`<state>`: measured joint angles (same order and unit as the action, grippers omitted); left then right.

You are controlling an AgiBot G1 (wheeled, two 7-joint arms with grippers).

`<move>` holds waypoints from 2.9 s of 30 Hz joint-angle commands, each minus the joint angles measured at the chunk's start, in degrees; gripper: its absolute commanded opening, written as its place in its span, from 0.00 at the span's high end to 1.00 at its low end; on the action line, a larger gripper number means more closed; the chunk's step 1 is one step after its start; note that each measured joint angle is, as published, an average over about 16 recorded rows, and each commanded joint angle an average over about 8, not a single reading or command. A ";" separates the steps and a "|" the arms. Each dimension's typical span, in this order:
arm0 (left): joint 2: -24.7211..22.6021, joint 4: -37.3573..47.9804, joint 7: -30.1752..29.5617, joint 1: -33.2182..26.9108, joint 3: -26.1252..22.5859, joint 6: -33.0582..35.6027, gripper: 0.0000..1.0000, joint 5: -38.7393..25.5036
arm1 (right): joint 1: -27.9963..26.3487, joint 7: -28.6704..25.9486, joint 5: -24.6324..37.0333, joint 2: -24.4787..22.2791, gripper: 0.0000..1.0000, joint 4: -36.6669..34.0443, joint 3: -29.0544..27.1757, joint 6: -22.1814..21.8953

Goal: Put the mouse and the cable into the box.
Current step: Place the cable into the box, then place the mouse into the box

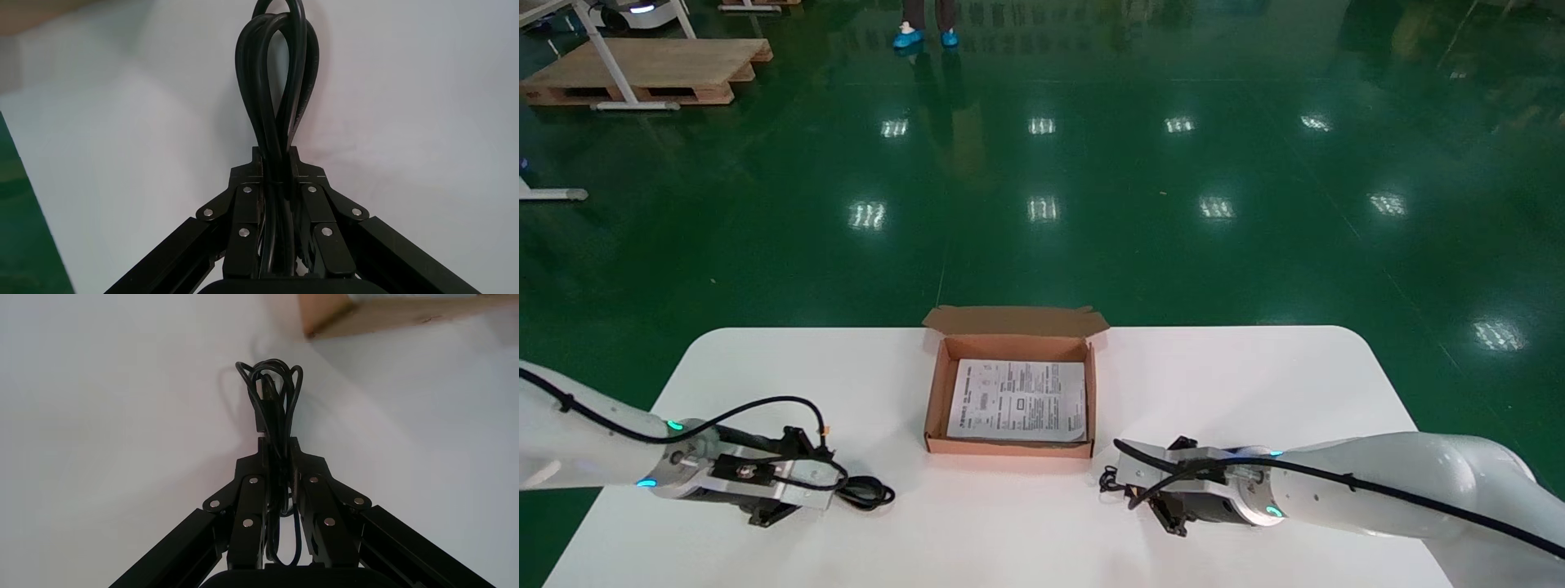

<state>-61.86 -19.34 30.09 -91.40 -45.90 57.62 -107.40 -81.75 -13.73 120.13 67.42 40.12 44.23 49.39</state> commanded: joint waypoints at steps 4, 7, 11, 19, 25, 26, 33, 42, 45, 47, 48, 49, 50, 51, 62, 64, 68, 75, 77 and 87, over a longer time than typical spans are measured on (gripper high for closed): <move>1.30 -0.24 -1.19 -1.51 0.60 -1.03 1.00 0.23 | -2.52 -2.62 3.31 -1.43 1.00 -3.85 -0.51 -3.77; 0.94 -0.67 -1.83 -3.27 2.31 -1.86 1.00 2.51 | -6.63 -4.65 4.22 -2.34 1.00 -7.69 -1.77 -6.19; -2.20 -0.50 -0.79 -5.32 5.04 -3.49 1.00 6.69 | -13.64 -6.08 3.42 -2.76 1.00 -12.63 -4.04 -9.21; -13.05 4.36 4.02 -7.34 8.31 -6.98 1.00 12.48 | -24.87 -4.84 -0.92 -1.71 1.00 -20.45 -7.94 -12.61; -16.47 6.22 5.41 -7.47 9.49 -7.83 1.00 14.66 | -28.17 -4.02 -2.60 -1.43 1.00 -22.61 -9.24 -13.26; -16.55 6.33 5.39 -7.42 9.53 -7.87 1.00 14.74 | -28.22 -4.02 -2.71 -1.38 1.00 -22.68 -9.27 -13.24; -15.37 5.83 5.03 -7.31 9.13 -7.68 1.00 13.96 | -27.01 -4.22 -2.27 -1.37 1.00 -22.01 -8.81 -12.95; -16.03 -0.55 12.49 -2.69 7.77 -13.29 1.00 14.34 | -26.75 -4.29 -2.12 -1.41 1.00 -21.86 -8.71 -12.92; -16.43 -3.67 17.23 0.58 6.60 -17.46 1.00 15.83 | -26.75 -4.29 -2.12 -1.41 1.00 -21.86 -8.71 -12.92; -16.56 -5.09 19.81 2.27 5.46 -19.65 1.00 17.11 | -26.75 -4.29 -2.12 -1.41 1.00 -21.86 -8.71 -12.92; -16.59 -5.55 20.79 2.87 4.83 -20.50 1.00 17.78 | -26.75 -4.29 -2.12 -1.41 1.00 -21.86 -8.71 -12.92; -16.62 -5.90 21.60 3.33 4.16 -21.19 1.00 18.51 | -26.75 -4.29 -2.12 -1.41 1.00 -21.86 -8.71 -12.92; -16.64 -6.17 22.22 3.68 3.51 -21.73 1.00 19.34 | -26.75 -4.29 -2.12 -1.41 1.00 -21.86 -8.71 -12.92; -16.64 -6.32 22.66 3.92 2.90 -22.12 1.00 20.17 | -26.75 -4.29 -2.12 -1.41 1.00 -21.86 -8.71 -12.92; -16.53 -4.76 24.01 3.80 -4.11 -24.55 1.00 26.91 | -26.75 -4.29 -2.12 -1.41 1.00 -21.86 -8.71 -12.92; -16.50 -4.30 24.10 3.58 -5.21 -24.99 1.00 27.68 | -26.75 -4.29 -2.12 -1.41 1.00 -21.86 -8.71 -12.92; -16.50 -3.50 23.99 3.27 -6.81 -25.54 0.57 29.00 | -26.77 -4.28 -2.15 -1.41 1.00 -21.88 -8.73 -12.90; -16.55 -2.84 23.70 3.14 -8.01 -25.53 0.00 30.14 | -26.81 -4.27 -2.22 -1.42 1.00 -21.93 -8.75 -12.87; -16.54 -2.87 23.72 3.13 -7.91 -25.51 0.00 30.06 | -26.80 -4.28 -2.21 -1.42 1.00 -21.92 -8.74 -12.88; -16.51 -3.15 23.84 3.12 -7.39 -25.49 0.00 29.58 | -26.77 -4.28 -2.16 -1.42 1.00 -21.88 -8.72 -12.92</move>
<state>-78.37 -22.48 53.92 -88.28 -53.32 32.13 -77.80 -108.52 -18.02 117.97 66.00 18.23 35.51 36.48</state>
